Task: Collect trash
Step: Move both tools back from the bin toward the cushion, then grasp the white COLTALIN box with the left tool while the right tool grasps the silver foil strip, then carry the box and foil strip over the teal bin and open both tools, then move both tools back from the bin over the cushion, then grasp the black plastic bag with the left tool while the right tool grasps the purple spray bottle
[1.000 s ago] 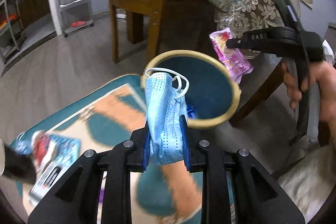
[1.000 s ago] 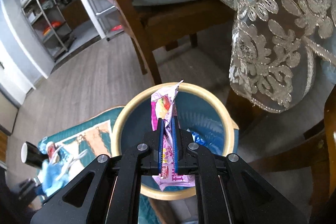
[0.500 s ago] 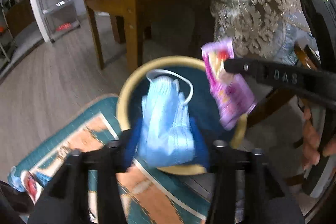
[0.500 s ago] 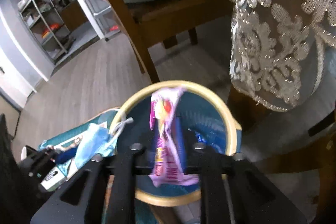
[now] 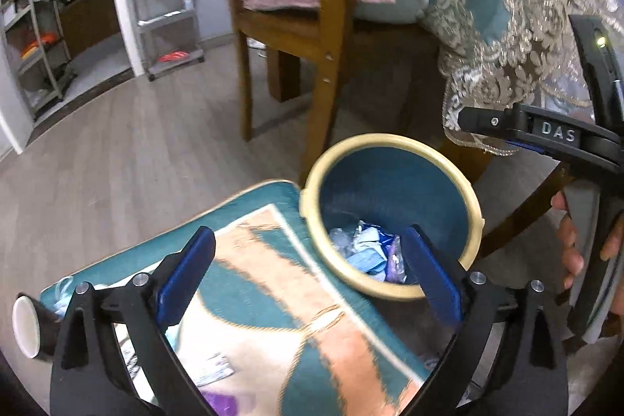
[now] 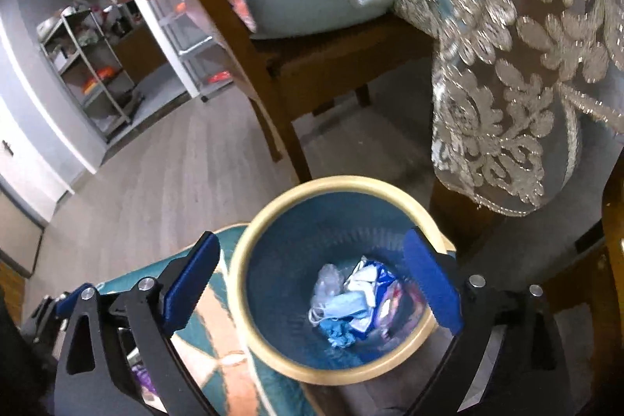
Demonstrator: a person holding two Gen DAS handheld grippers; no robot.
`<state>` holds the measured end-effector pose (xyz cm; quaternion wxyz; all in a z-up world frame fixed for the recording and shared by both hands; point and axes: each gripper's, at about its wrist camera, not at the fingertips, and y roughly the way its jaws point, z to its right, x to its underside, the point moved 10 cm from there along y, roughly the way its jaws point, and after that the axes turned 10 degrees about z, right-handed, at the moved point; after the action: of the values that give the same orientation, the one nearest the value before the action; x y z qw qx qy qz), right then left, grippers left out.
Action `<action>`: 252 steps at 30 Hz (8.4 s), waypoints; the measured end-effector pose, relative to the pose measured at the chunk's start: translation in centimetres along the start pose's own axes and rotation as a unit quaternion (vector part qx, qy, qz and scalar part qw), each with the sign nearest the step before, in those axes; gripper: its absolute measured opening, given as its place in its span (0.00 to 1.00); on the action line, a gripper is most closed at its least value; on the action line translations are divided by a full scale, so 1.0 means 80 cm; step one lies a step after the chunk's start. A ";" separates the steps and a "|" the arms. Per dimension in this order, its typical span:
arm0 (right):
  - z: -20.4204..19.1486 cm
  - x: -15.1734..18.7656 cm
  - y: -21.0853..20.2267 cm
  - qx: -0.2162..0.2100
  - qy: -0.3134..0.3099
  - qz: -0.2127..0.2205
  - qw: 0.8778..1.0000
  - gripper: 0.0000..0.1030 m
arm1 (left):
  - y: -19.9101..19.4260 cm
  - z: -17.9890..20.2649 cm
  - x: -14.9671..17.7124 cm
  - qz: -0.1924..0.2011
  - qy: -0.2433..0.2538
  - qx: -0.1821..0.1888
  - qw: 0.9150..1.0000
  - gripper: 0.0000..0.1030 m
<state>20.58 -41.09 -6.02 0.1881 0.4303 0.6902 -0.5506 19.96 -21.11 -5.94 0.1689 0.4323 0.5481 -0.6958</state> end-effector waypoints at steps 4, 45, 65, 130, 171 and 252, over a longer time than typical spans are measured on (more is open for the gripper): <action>-0.034 0.000 -0.014 -0.014 -0.013 0.004 1.000 0.93 | -0.060 -0.037 -0.006 0.023 -0.004 -0.011 1.000 0.94; -0.285 0.230 0.049 -0.091 -0.287 -0.146 0.942 0.94 | -0.157 -0.264 0.144 -0.032 -0.039 -0.090 0.995 0.94; -0.242 0.243 0.086 -0.086 -0.243 -0.200 0.945 0.94 | -0.028 -0.235 0.228 -0.192 -0.019 -0.071 0.979 0.94; -0.166 0.026 -0.051 -0.068 -0.157 -0.024 0.985 0.59 | -0.087 -0.191 0.054 -0.001 -0.044 -0.024 0.999 0.71; -0.047 -0.013 0.017 -0.042 -0.034 -0.029 0.998 0.91 | -0.046 -0.030 0.004 0.019 0.053 0.007 0.998 0.93; -0.329 0.263 -0.052 -0.219 -0.414 -0.134 0.874 0.33 | -0.160 -0.210 0.232 -0.075 -0.060 -0.068 0.993 0.11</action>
<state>11.13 -8.78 -10.51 0.4701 0.0147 0.7031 -0.5334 7.30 2.97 -13.05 0.1776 0.3356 0.6135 -0.6924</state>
